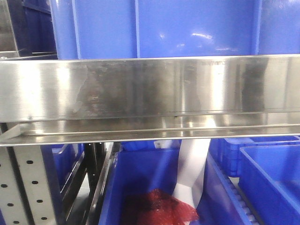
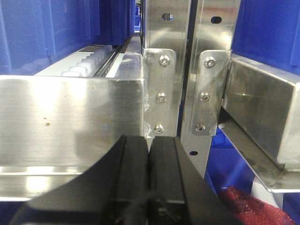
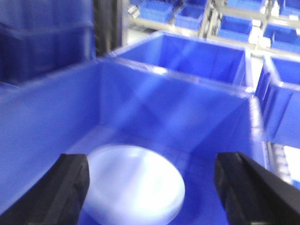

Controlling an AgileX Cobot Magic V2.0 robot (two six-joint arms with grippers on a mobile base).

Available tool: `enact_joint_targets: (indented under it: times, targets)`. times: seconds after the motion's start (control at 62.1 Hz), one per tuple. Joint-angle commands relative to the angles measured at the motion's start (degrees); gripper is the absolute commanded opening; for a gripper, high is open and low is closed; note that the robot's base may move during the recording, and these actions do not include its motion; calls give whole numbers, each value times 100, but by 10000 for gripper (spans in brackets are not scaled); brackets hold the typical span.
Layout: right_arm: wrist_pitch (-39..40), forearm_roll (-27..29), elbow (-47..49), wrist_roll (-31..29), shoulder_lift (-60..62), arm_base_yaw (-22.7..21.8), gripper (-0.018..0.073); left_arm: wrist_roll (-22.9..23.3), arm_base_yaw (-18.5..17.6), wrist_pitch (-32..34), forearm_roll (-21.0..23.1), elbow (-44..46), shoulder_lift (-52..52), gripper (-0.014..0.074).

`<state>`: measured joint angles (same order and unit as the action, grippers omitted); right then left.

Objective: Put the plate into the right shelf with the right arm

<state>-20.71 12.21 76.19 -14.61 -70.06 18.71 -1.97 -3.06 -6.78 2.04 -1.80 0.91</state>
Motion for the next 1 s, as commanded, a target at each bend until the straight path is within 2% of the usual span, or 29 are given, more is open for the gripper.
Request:
enact_joint_targets:
  times: [0.0,0.113,0.193,0.322,0.403,0.467,0.676,0.982]
  targets:
    - [-108,24,222,-1,623,-68,631,16,4,492,35,-57,36,-47]
    - [-769,24,222,302,1152,-183,624,16,4,492,35,-57,36,-47]
    - [-1325,24,222,432,1535,-295,559,16,4,492,35,-57,36,-47]
    - [-2226,24,212,433,2079,-427,353,16,4,492,35,-57,36,-47]
    - [-2637,24,206,433,2410,-426,163,16,4,492,35,-57,36,-47]
    - [-2846,17,206,433,2667,-426,46,16,4,492,35,-57,36,-47]
    - [-2974,-119,206,433,3164,-426,57,16,4,492,35,-57,36,-47]
    - [-2981,-119,206,433,3168,-426,57,16,4,492,35,-57,36,-47]
